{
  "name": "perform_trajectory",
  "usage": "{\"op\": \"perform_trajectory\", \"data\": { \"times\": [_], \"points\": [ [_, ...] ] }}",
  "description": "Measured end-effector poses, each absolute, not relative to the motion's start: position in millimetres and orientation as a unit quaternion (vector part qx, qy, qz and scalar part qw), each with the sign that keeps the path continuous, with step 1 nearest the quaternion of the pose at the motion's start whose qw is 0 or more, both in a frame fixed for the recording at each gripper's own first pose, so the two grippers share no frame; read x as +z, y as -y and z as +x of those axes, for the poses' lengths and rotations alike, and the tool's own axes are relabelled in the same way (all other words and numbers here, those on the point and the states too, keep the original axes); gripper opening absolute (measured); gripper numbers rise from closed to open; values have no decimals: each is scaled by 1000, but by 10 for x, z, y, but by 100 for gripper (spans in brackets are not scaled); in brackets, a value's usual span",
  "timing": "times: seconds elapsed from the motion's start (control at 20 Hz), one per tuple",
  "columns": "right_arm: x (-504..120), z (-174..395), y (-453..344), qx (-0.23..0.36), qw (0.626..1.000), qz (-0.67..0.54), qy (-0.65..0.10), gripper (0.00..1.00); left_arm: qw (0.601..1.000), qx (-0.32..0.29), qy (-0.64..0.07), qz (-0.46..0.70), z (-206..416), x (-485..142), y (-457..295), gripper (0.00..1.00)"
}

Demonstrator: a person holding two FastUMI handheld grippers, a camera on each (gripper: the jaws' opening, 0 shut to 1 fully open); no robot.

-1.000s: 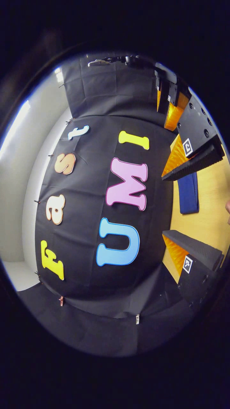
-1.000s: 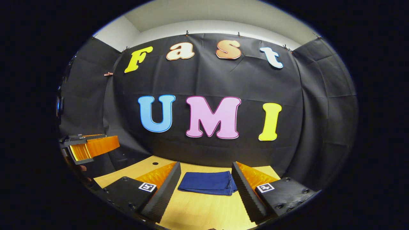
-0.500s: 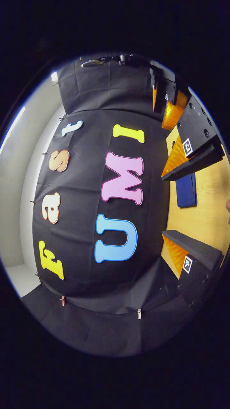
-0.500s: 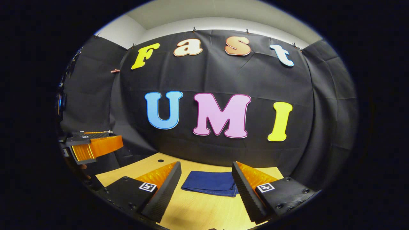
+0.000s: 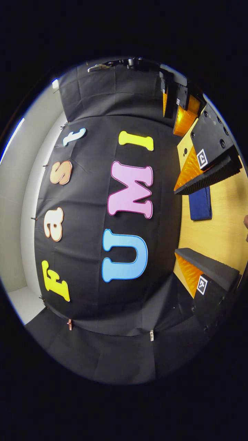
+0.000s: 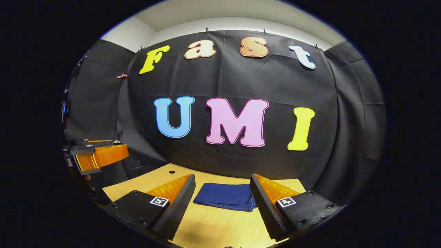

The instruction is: Grasp the waist and the cuffs of the jeans and fold them to make the two legs overlap; first hold the waist and fold one-third of the jeans toward the cuffs, then hold the cuffs and fold the remaining one-third in the same direction to finish folding.

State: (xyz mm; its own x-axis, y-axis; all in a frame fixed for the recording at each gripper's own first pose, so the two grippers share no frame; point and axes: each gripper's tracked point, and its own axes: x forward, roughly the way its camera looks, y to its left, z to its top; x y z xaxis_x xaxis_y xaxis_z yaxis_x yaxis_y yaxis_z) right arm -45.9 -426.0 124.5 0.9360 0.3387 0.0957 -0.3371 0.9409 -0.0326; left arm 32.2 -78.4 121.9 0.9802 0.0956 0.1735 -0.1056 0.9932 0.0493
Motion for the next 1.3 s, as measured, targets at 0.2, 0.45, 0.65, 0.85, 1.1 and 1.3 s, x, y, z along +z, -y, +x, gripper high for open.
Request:
{"op": "perform_trajectory", "data": {
  "times": [0.2, 0.45, 0.65, 0.85, 1.1, 1.3],
  "points": [
    [1223, -454, 4233, 179, 983, -8, 46, 97, 994, 57, 84, 37, 331, 1217, 742, 96],
    [1223, -453, 4164, 193, 980, -3, 43, 97, 993, 71, 85, 51, 290, 1224, 695, 92],
    [1146, -436, 4153, 198, 980, -2, 34, 97, 993, 77, 81, 49, 293, 1183, 711, 96],
    [1162, -420, 4200, 199, 979, -2, 35, 97, 992, 79, 81, 53, 285, 1167, 758, 96],
    [1142, -418, 4257, 200, 979, 1, 32, 97, 992, 78, 76, 55, 303, 1129, 822, 96],
    [1115, -402, 4298, 201, 979, 0, 29, 97, 992, 81, 73, 57, 298, 1102, 851, 96]
  ]
}}
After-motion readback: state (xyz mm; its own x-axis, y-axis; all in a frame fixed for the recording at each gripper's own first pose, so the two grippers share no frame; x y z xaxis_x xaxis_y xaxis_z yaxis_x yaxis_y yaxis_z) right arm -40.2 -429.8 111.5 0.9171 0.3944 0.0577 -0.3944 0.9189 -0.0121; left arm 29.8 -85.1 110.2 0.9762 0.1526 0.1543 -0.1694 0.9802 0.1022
